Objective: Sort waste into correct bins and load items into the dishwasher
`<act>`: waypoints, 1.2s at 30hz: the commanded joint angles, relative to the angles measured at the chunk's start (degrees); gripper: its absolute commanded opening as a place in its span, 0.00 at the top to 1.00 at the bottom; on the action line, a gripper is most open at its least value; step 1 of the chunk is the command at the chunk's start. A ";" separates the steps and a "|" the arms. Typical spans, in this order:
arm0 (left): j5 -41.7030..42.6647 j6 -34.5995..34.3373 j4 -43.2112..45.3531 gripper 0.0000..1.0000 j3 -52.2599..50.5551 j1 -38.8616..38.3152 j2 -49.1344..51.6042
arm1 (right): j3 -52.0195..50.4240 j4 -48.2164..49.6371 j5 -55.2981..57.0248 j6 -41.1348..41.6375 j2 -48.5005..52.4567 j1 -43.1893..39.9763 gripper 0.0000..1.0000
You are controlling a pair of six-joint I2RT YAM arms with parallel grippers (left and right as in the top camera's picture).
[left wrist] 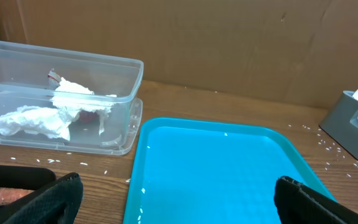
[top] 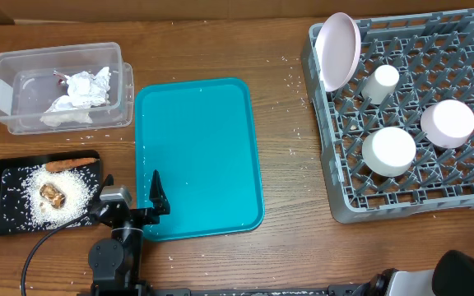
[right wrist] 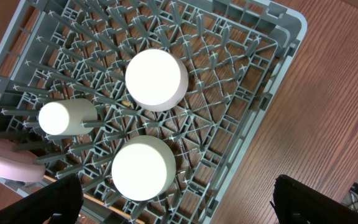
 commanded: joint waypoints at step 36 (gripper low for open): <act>-0.57 1.31 0.02 0.00 -0.24 0.35 -0.61 | -51.69 51.69 -19.23 -11.80 -44.92 8.13 0.00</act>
